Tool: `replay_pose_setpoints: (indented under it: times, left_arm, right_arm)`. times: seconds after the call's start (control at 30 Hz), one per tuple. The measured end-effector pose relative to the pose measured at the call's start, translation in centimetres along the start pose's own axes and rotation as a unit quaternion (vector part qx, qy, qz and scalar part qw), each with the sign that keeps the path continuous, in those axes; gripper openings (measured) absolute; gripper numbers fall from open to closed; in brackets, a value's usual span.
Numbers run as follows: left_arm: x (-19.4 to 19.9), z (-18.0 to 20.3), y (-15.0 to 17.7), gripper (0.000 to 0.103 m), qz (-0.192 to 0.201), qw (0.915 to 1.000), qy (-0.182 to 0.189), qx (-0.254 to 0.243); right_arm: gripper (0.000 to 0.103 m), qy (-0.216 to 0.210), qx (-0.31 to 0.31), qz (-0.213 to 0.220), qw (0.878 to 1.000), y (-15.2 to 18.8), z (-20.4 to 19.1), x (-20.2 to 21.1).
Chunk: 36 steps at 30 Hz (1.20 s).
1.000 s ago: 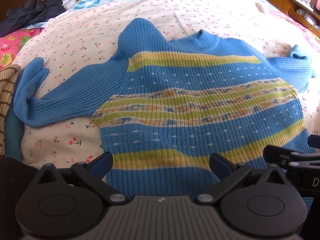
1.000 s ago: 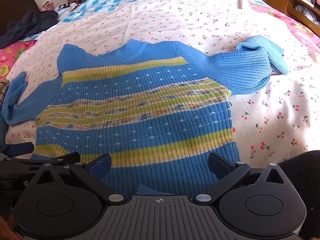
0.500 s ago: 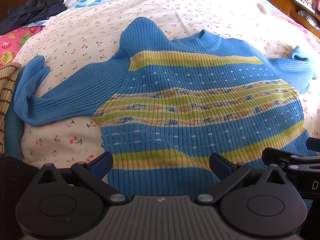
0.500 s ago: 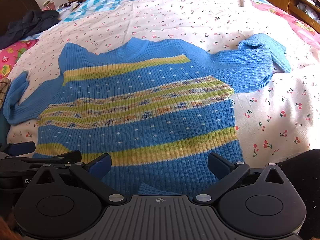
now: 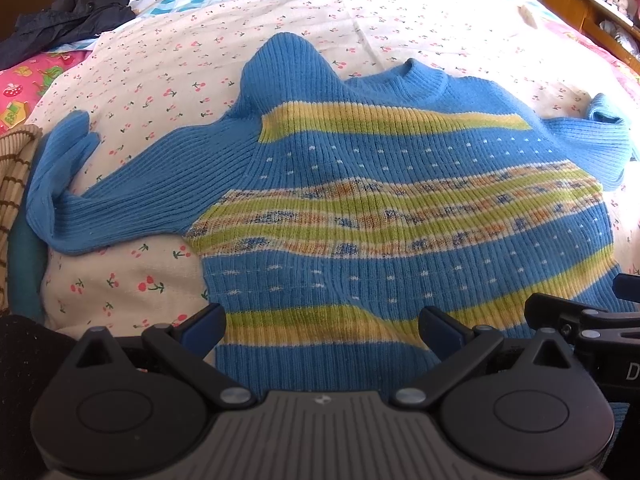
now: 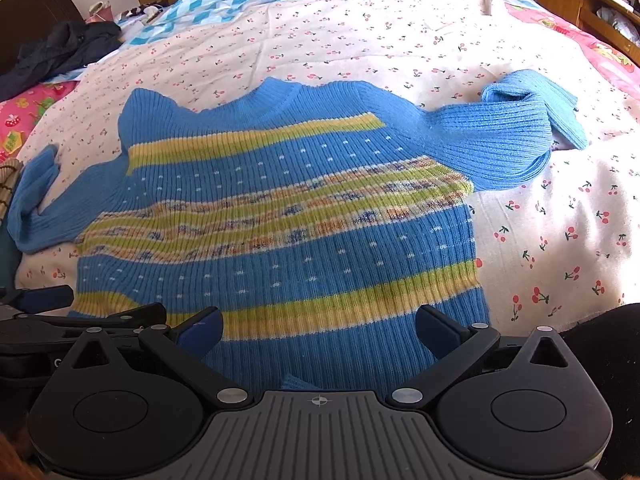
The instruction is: Fold small clothes
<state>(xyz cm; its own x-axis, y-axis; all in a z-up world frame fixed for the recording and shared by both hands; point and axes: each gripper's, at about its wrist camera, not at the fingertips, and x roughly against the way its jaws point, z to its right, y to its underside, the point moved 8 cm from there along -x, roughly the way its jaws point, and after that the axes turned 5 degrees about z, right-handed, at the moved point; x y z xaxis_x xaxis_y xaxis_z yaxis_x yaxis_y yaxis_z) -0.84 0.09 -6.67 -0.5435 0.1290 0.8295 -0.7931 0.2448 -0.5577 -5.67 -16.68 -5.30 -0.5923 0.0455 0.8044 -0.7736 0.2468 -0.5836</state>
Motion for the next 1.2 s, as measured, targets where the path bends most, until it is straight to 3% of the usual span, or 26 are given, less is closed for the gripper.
replay_pose_setpoints:
  times: [1.2]
  left_arm:
    - [-1.2, 0.4, -2.9, 0.103, 0.011, 0.9999, -0.008, -0.002]
  right_arm:
    - [0.103, -0.019, -0.029, 0.031, 0.999, -2.5, 0.4, -1.4]
